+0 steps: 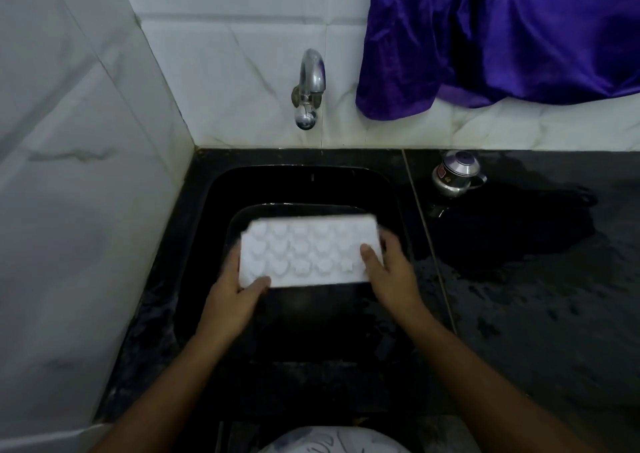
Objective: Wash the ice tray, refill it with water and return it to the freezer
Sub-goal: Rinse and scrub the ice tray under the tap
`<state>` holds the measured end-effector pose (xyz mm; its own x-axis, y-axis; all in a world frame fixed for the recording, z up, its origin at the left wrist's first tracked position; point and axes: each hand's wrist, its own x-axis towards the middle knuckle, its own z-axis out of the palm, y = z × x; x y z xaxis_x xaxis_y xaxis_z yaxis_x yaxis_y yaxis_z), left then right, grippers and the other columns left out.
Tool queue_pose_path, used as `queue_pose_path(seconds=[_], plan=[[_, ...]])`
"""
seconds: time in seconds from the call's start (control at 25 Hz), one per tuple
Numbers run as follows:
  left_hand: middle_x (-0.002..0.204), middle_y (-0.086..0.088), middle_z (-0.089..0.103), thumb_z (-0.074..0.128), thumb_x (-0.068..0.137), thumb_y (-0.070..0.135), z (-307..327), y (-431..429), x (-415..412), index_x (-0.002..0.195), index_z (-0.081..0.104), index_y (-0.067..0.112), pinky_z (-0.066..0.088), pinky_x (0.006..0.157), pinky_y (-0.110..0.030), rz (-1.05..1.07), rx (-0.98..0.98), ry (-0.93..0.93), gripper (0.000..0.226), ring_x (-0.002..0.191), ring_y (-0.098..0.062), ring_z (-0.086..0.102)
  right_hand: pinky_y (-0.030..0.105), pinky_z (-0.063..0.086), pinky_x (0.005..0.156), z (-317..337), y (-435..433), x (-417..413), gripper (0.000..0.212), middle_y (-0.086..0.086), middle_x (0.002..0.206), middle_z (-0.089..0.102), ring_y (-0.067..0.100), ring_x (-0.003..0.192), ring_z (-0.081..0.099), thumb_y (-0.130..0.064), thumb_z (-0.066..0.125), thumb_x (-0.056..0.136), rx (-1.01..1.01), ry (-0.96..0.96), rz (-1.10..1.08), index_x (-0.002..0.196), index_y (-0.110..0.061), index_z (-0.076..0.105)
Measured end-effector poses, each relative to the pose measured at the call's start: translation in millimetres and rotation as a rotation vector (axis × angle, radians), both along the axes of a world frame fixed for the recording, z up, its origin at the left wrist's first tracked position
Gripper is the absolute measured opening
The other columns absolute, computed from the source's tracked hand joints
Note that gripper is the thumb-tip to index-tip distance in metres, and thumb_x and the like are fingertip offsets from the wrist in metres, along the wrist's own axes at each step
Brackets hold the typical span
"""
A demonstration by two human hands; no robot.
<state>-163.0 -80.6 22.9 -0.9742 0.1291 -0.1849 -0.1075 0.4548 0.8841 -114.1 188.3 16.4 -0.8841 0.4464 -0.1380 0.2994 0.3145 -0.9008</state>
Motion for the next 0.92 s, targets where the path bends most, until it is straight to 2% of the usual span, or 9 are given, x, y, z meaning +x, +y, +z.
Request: queue_pose_path(seconds=[0.08, 0.2, 0.28, 0.36, 0.48, 0.56, 0.64, 0.8, 0.92], plan=[[0.12, 0.011, 0.075, 0.066, 0.099, 0.01, -1.5, 4.5, -0.2, 0.151, 0.057, 0.025, 0.048, 0.093, -0.023, 0.018, 0.024, -0.121, 0.055, 0.107, -0.008, 0.068, 0.025, 0.052, 0.078, -2.1, 0.6, -0.7, 0.03, -0.008, 0.109, 0.07, 0.007, 0.092, 0.067, -0.038, 0.056, 0.105, -0.087, -0.111, -0.013, 0.127, -0.019, 0.061], [0.148, 0.022, 0.058, 0.064, 0.104, 0.017, 9.1, 4.4, 10.5, 0.163, 0.036, 0.037, 0.043, 0.106, -0.013, 0.07, 0.011, 0.147, 0.069, 0.131, 0.009, 0.055, 0.016, 0.055, 0.082, 3.4, 2.4, 5.3, 0.042, -0.021, 0.118, 0.069, -0.002, 0.103, 0.068, -0.045, 0.055, 0.104, 0.003, 0.167, -0.007, 0.143, -0.031, 0.049], [0.121, 0.035, 0.067, 0.064, 0.104, 0.021, 5.3, 4.1, 9.5, 0.166, 0.018, 0.046, 0.048, 0.09, -0.005, 0.039, -0.053, 0.126, 0.081, 0.109, 0.017, 0.062, 0.018, 0.055, 0.076, 0.3, 6.2, 4.0, 0.041, -0.009, 0.121, 0.071, 0.0, 0.093, 0.068, -0.039, 0.055, 0.106, -0.039, 0.079, 0.018, 0.145, -0.027, 0.047], [0.103, 0.03, 0.072, 0.064, 0.103, 0.02, 4.6, 8.6, 7.0, 0.162, 0.028, 0.047, 0.049, 0.082, -0.012, 0.059, -0.002, -0.03, 0.074, 0.097, 0.015, 0.066, 0.027, 0.056, 0.075, -2.0, 6.1, 2.0, 0.034, 0.0, 0.114, 0.071, 0.003, 0.081, 0.066, -0.039, 0.054, 0.106, -0.116, -0.113, 0.028, 0.134, -0.02, 0.056], [0.14, 0.042, 0.056, 0.063, 0.104, 0.023, 1.7, 6.0, 16.6, 0.162, 0.033, 0.046, 0.043, 0.104, -0.006, 0.069, 0.028, 0.072, 0.07, 0.12, 0.027, 0.051, 0.019, 0.055, 0.088, 5.8, 2.8, 7.2, 0.044, -0.015, 0.123, 0.068, -0.002, 0.106, 0.066, -0.047, 0.052, 0.103, 0.009, 0.156, -0.013, 0.144, -0.032, 0.048], [0.132, 0.049, 0.056, 0.063, 0.104, 0.019, 1.3, 5.4, 21.2, 0.158, 0.036, 0.052, 0.046, 0.101, -0.008, 0.036, 0.053, 0.05, 0.069, 0.126, 0.017, 0.055, 0.02, 0.056, 0.084, 4.4, 6.2, 7.8, 0.047, -0.016, 0.123, 0.067, 0.0, 0.101, 0.066, -0.042, 0.051, 0.105, 0.016, 0.138, 0.024, 0.149, -0.03, 0.041], [0.12, 0.043, 0.066, 0.063, 0.098, 0.024, -0.6, 9.7, 22.8, 0.144, 0.052, 0.056, 0.054, 0.094, -0.021, 0.043, 0.059, -0.048, 0.057, 0.122, 0.0, 0.065, 0.029, 0.053, 0.074, 0.3, 4.2, 9.5, 0.04, -0.006, 0.112, 0.069, 0.008, 0.083, 0.065, -0.034, 0.051, 0.107, -0.108, -0.08, 0.026, 0.144, -0.021, 0.05], [0.137, 0.044, 0.057, 0.06, 0.098, 0.032, -5.4, 5.3, 27.3, 0.159, 0.036, 0.049, 0.045, 0.101, -0.006, 0.086, 0.01, 0.068, 0.068, 0.126, 0.017, 0.055, 0.019, 0.054, 0.084, -0.7, 4.3, 20.3, 0.049, -0.017, 0.123, 0.066, -0.001, 0.105, 0.066, -0.047, 0.048, 0.105, 0.07, 0.09, 0.022, 0.15, -0.029, 0.041], [0.136, 0.014, 0.07, 0.064, 0.087, 0.028, -13.8, 10.3, 22.5, 0.14, 0.062, 0.045, 0.052, 0.109, -0.034, 0.101, 0.084, -0.144, 0.056, 0.121, -0.009, 0.068, 0.031, 0.052, 0.083, -4.1, 4.8, 18.4, 0.046, -0.001, 0.114, 0.067, 0.018, 0.101, 0.069, -0.041, 0.049, 0.107, -0.069, -0.209, 0.035, 0.146, -0.018, 0.049]])
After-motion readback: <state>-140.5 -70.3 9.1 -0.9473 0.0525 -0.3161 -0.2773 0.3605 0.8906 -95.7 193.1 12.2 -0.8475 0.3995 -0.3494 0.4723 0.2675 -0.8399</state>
